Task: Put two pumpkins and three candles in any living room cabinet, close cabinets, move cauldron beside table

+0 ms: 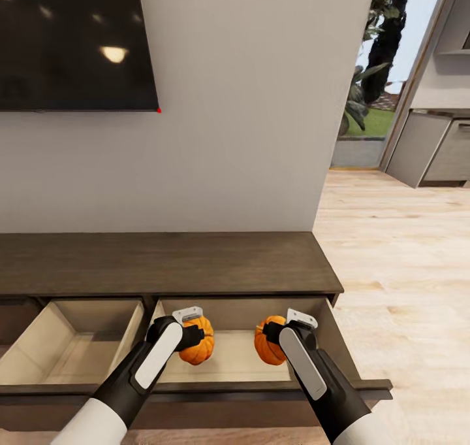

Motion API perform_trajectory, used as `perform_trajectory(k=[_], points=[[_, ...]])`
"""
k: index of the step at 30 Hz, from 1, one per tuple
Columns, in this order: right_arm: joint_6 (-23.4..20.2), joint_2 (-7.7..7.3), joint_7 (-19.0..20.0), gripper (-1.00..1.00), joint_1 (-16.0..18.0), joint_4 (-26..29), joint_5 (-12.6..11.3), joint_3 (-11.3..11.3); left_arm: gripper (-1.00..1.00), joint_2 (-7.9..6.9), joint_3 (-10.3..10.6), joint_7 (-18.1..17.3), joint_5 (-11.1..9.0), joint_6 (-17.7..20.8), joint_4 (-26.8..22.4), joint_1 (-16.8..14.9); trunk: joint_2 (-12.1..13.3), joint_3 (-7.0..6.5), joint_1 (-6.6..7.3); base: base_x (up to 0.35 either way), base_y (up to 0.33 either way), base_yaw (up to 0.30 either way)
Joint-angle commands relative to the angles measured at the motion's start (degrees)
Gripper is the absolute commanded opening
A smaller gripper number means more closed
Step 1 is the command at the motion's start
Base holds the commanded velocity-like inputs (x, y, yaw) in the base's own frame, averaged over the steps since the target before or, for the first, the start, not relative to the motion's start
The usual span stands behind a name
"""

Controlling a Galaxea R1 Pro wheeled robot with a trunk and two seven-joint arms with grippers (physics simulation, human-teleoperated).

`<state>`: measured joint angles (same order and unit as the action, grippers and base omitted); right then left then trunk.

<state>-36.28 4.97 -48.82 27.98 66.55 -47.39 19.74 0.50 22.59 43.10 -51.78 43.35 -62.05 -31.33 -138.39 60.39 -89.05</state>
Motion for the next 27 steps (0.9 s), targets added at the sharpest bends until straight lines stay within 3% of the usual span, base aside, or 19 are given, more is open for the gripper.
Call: perform_trajectory(k=[1, 3, 7, 12, 18, 27], points=[[-0.1, -0.04, -0.5, -1.0, 0.1, 0.1, -0.3, 0.1, -1.0, 0.35, 0.1, 0.6, -0.5, 0.0, 0.1, -0.1, -0.4, 0.24, -0.21, 0.0, 0.0, 0.0], [-0.5, -0.63, -0.6, -1.0, 0.1, 0.1, -0.2, 0.0, -1.0, 1.35, 0.2, 0.7, -0.4, 0.0, 0.9, -0.4, -1.2, 0.59, -0.65, 0.0, 0.0, 0.0], [-2.7, -1.83, -1.5, -1.0, 0.2, -0.8, -0.2, 0.0, -1.0, 1.95, 0.2, 0.8, -0.4, 0.0, 3.6, -2.9, -2.8, 1.31, -1.53, 0.0, 0.0, 0.0], [-3.1, -2.05, -1.8, -1.0, 2.2, -1.5, -0.1, 0.1, -1.0, 2.04, 0.2, 0.5, -0.3, 0.0, 6.4, -5.3, -4.9, 2.21, -2.63, 0.0, 0.0, 0.0], [-2.9, -2.07, -1.7, -1.0, 3.9, -1.8, 0.4, 0.1, -1.0, 2.37, 0.2, 0.4, 0.1, -0.2, 6.8, -6.2, -4.9, 3.54, -2.78, 0.0, 0.0, 0.0], [-2.4, -1.74, -0.9, -1.0, 10.2, -10.0, 6.1, 0.5, -1.0, 3.73, 0.2, 0.5, 0.7, -0.6, 8.4, -6.3, -5.1, 5.53, -3.01, 0.0, 0.0, 0.0]])
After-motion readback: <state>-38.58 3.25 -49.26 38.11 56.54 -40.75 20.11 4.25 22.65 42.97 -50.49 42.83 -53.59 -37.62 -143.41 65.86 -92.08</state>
